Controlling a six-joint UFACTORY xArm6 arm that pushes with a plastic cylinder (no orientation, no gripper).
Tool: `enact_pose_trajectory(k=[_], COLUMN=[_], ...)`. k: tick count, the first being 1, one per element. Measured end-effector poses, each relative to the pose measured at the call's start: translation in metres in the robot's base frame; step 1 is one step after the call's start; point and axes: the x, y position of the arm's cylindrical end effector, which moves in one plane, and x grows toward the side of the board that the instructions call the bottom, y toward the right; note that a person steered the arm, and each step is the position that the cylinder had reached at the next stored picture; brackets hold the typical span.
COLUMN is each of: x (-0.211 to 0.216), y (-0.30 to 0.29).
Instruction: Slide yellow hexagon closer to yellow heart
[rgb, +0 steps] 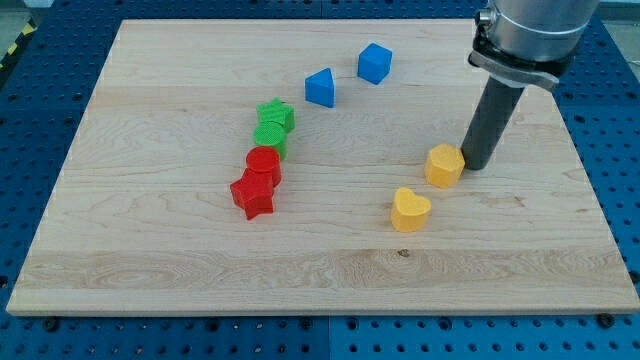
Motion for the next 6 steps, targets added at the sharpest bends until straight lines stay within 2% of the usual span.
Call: enact_pose_trajectory(k=[1,6], x=[-0.002,-0.001], y=[-0.034,-0.078])
